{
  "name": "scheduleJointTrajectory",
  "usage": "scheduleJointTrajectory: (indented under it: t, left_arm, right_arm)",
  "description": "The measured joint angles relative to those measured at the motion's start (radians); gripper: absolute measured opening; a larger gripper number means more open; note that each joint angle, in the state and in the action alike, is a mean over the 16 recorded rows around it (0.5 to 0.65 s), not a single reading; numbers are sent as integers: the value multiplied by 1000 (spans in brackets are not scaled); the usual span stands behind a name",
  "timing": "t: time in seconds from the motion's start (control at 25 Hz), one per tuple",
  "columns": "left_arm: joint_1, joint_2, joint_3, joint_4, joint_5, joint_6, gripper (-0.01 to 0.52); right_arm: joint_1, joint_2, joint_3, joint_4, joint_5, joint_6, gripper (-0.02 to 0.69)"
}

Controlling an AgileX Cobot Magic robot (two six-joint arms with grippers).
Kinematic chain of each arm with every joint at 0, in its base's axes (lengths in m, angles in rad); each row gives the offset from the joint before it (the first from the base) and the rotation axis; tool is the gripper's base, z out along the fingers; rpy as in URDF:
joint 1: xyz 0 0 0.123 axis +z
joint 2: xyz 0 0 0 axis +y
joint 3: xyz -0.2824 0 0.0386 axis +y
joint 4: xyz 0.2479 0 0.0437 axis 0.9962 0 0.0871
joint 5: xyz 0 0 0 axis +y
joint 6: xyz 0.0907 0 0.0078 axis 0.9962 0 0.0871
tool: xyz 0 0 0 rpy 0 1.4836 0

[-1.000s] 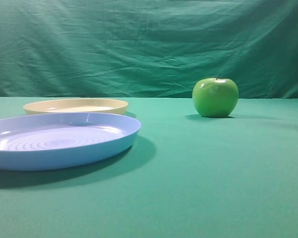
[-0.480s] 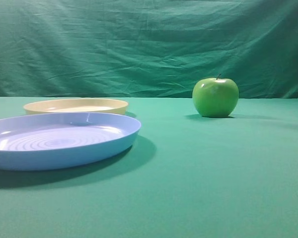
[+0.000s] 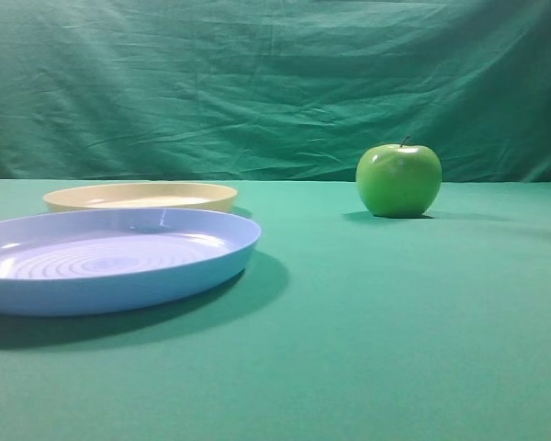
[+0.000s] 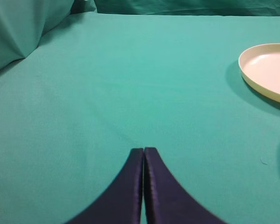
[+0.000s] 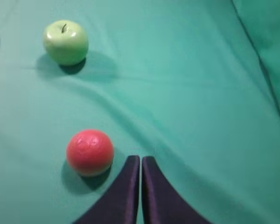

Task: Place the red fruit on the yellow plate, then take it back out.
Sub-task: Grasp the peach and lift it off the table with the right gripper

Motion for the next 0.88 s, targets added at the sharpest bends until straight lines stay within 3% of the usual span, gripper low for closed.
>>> scheduleJointTrajectory:
  t: [0.28, 0.6, 0.72, 0.88]
  left_arm:
    - [0, 0, 0, 0, 0, -1, 0]
    - [0, 0, 0, 0, 0, -2, 0]
    - [0, 0, 0, 0, 0, -2, 0]
    - [0, 0, 0, 0, 0, -2, 0]
  right_arm:
    - [26, 141, -84, 28, 207, -39, 0]
    - [129, 328, -92, 25, 212, -45, 10]
    - [176, 403, -92, 18, 161, -46, 58]
    - [227, 502, -92, 8, 76, -50, 195]
